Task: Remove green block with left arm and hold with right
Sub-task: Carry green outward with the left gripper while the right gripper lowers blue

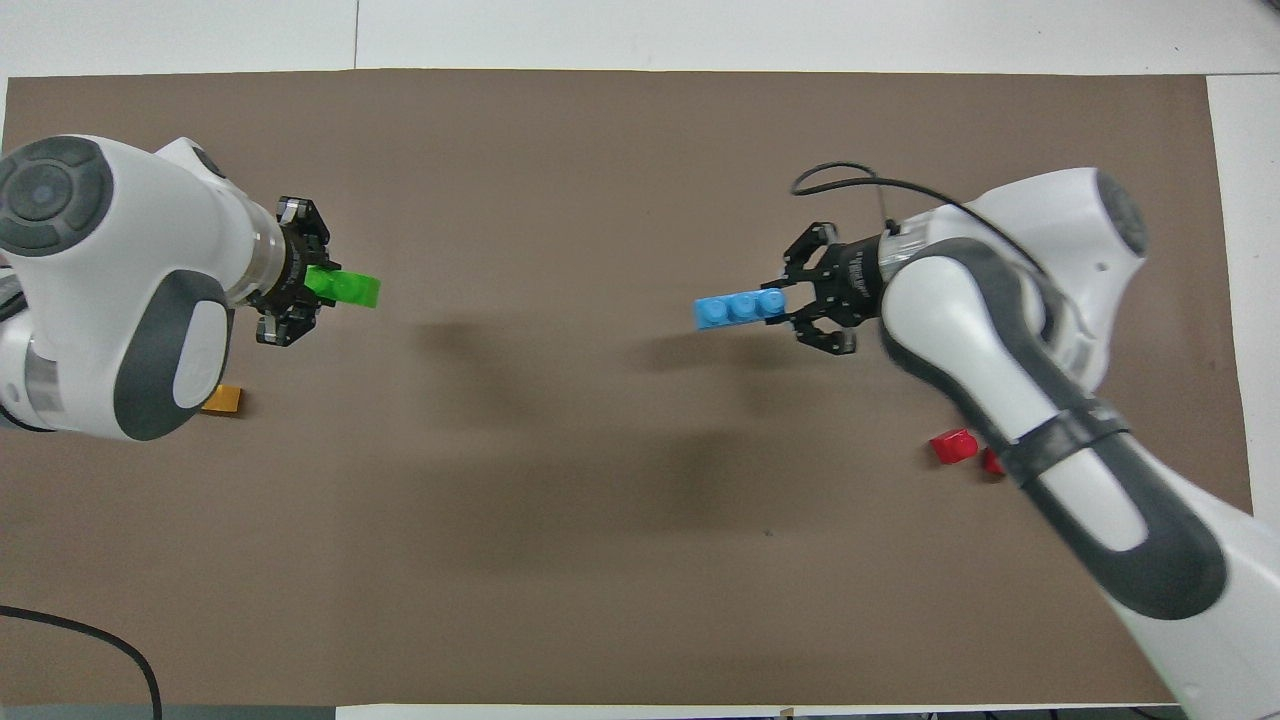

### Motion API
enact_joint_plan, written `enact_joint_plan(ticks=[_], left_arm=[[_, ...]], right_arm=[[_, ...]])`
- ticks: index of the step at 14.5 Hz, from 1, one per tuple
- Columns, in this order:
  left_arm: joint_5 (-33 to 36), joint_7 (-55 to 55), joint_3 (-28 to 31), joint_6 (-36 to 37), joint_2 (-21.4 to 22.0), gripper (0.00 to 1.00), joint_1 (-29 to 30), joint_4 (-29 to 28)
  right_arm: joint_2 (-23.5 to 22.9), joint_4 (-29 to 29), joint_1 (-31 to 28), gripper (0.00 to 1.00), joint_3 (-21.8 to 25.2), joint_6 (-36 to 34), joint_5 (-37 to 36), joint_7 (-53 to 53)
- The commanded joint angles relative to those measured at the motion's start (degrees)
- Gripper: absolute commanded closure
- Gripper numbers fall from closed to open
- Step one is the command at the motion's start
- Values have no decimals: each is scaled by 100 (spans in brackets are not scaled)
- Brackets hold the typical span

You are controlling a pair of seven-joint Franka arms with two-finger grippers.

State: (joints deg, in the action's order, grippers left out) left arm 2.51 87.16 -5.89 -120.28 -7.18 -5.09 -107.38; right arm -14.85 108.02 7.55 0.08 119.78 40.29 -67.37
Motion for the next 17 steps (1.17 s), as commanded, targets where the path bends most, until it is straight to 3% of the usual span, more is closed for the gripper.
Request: enact_joint_plan(ticks=[1, 6, 13, 17], left_arm=[[-119, -996, -53, 66, 76, 100, 463, -134], [-180, -2639, -44, -276, -345, 100, 1070, -142], [-163, -3538, -27, -1312, -1241, 100, 1388, -63], [-101, -3733, -18, -1419, -1497, 100, 1362, 42]], right_arm=[[158, 18, -1033, 100, -87, -744, -475, 1047], [-210, 9, -1888, 100, -96, -694, -733, 1444], [-440, 307, -1801, 100, -105, -26, -654, 1648], [-387, 597, -1827, 100, -105, 264, -645, 1648]])
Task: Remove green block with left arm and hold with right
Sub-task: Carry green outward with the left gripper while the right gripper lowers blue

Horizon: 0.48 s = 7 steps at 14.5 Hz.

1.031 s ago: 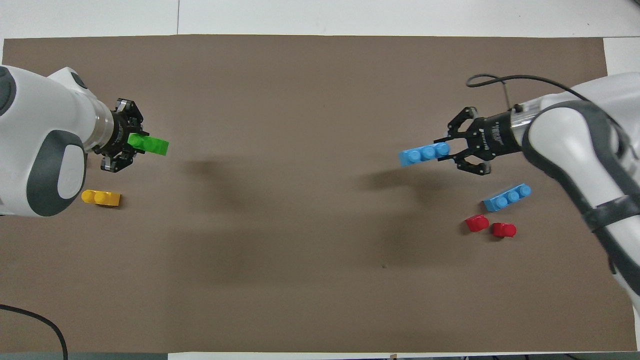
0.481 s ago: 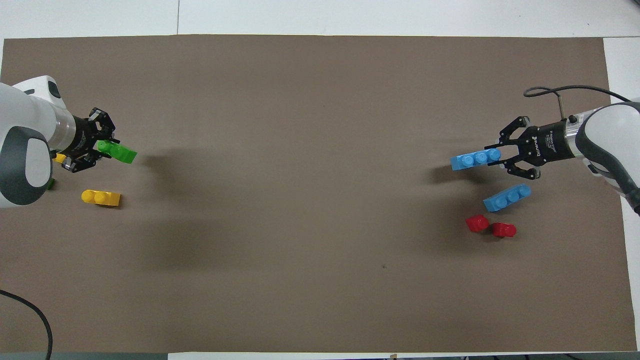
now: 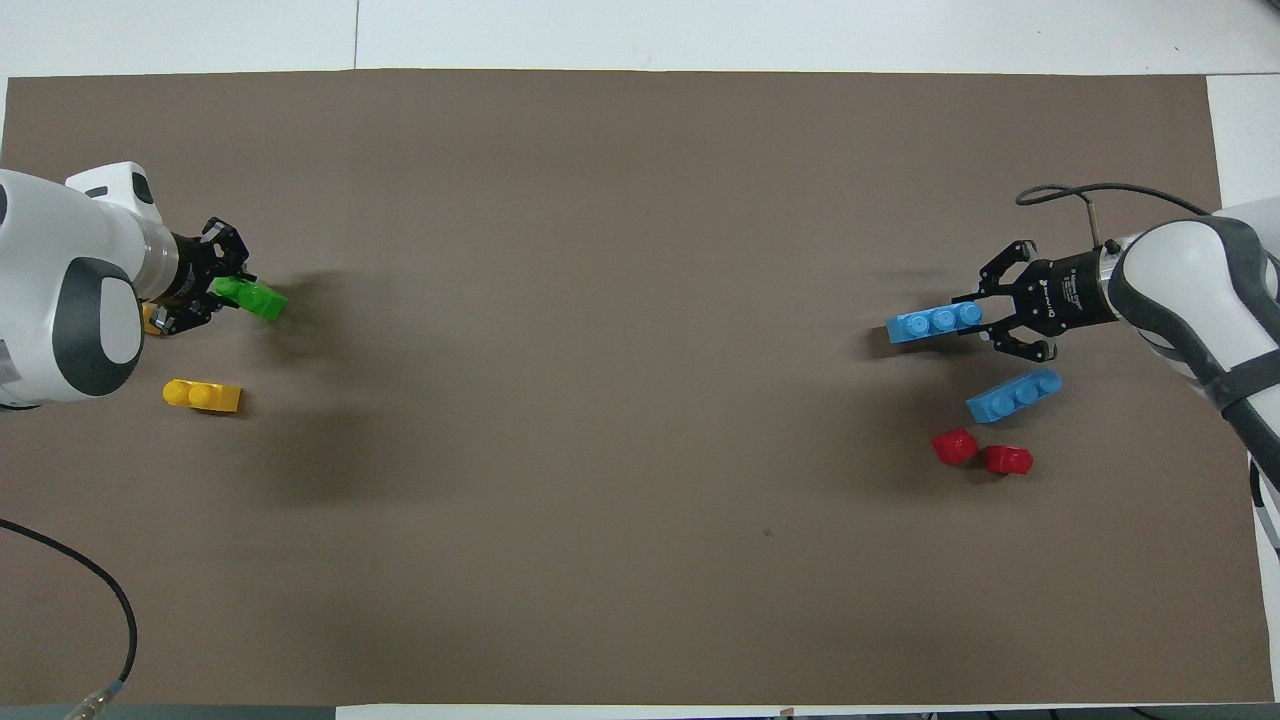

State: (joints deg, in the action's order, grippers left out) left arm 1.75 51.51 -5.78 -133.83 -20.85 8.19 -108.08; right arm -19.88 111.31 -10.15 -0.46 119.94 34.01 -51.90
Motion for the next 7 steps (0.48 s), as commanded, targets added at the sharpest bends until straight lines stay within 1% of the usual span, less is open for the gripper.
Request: enact_joint_plan(ticks=[1, 3, 4, 5, 7], left_arm=[[-25, -168, -28, -82, -138, 100, 34, 120], [-25, -177, -28, -196, -156, 100, 25, 111], [-17, -177, -28, -222, -165, 85, 25, 111], [1, -186, -28, -214, -165, 1, 8, 111], [80, -186, -28, -153, -165, 0, -10, 190]], right_arm=[[150, 407, -13, 100, -50, 371, -17, 154], [186, 549, 31, 27, -50, 547, -17, 268], [194, 532, 5, 16, -50, 513, -17, 242], [238, 523, -30, 8, -42, 452, -26, 251], [369, 427, -57, 2, -24, 136, -52, 225]])
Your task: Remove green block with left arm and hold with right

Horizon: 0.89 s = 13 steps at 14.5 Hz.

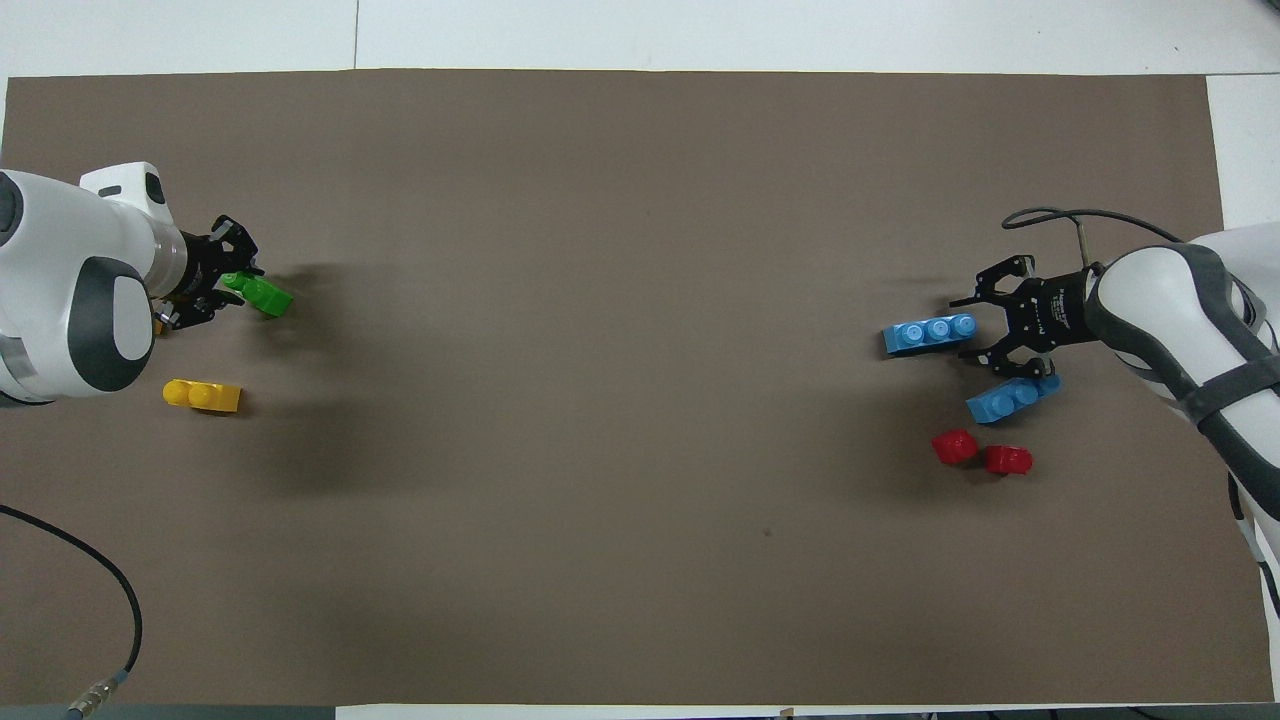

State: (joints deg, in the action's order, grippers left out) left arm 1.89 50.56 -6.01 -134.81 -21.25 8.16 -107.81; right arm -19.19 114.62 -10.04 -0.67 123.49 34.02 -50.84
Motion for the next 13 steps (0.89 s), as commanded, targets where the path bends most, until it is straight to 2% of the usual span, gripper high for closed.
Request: enact_joint_plan(ticks=[1, 3, 5, 7, 9, 13], left_arm=[[66, -99, -5, -37, -125, 0, -7, 199], [66, -204, -5, -11, -81, 0, 1, 208], [66, -580, -14, 304, 41, 0, 37, 321], [57, -1046, -23, 525, 269, 0, 54, 357], [57, -1425, -31, 779, 498, 0, 54, 357], [39, -2522, -49, 1464, 955, 0, 2, 462]], right_arm=[[398, -17, -85, 1, 5, -455, -115, 92], [687, -211, -94, 0, 110, -1009, -211, 40], [1057, -500, -120, 0, 111, -1501, -754, 118], [1233, -1009, -42, 0, 85, -2124, -1413, 258], [1557, -1126, -6, 0, 32, -2548, -1723, 897], [2225, -1152, 108, 0, 14, -2857, -2346, 2435]])
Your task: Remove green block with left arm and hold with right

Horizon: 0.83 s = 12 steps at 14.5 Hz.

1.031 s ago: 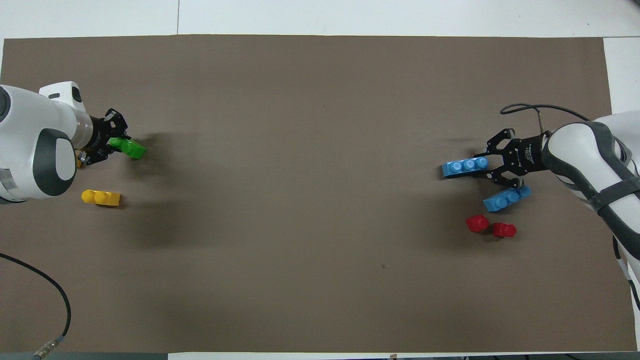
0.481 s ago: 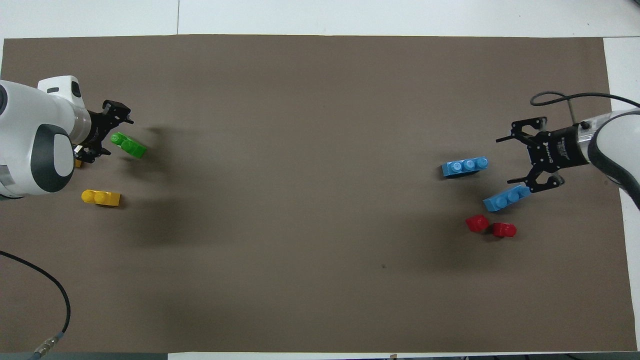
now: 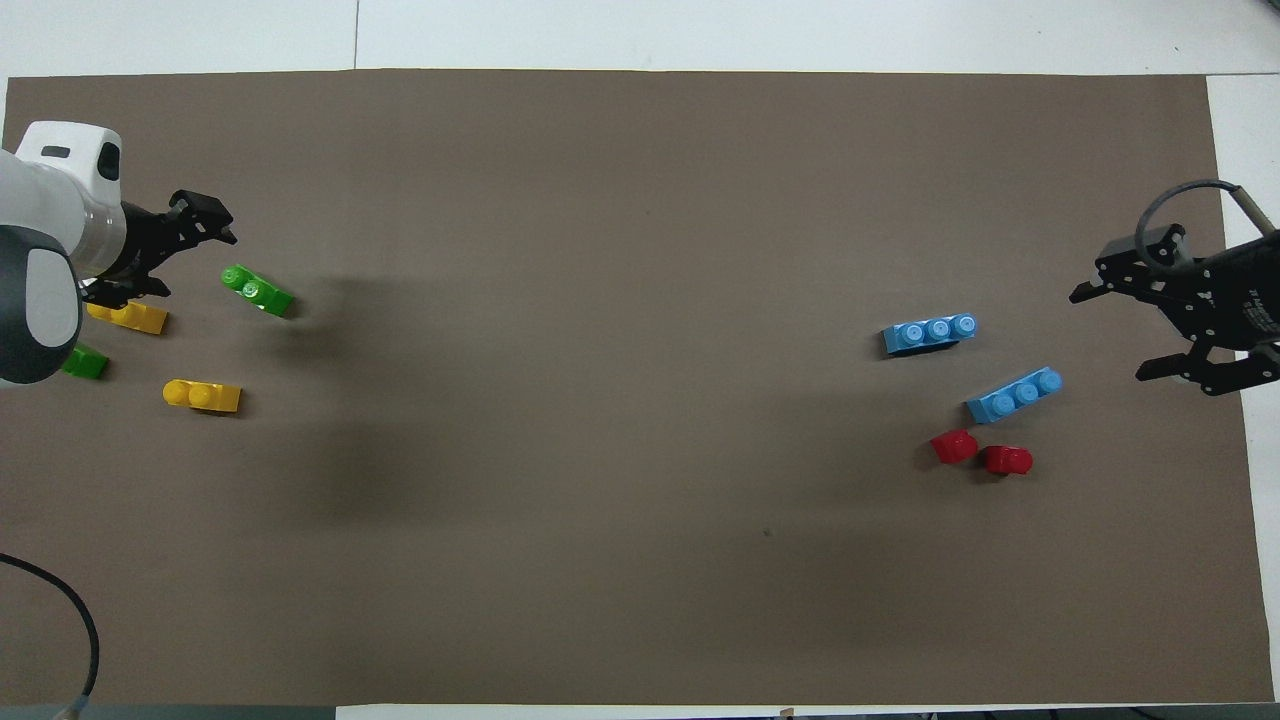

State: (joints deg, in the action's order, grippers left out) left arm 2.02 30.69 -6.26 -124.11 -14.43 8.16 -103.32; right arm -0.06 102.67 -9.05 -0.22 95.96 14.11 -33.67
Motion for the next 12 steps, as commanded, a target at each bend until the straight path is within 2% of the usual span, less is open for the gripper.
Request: enact_joint_plan(ticks=[1, 6, 8, 12], left_arm=[[1, -825, -33, 545, 405, 0, -7, 23], [-96, -1933, -59, 1449, 1099, 0, -33, 32], [-131, -2381, -59, 1888, 1442, 0, -33, 32], [-131, -2647, -77, 2409, 1917, 0, -147, 23]], right_arm=[[400, 17, 9, 0, -39, -148, -479, 1017], [173, -931, 280, 0, -65, -429, -1286, 2450], [155, -959, 308, 0, -65, -368, -1420, 2977], [217, -862, 273, 0, -57, -403, -1420, 3112]])
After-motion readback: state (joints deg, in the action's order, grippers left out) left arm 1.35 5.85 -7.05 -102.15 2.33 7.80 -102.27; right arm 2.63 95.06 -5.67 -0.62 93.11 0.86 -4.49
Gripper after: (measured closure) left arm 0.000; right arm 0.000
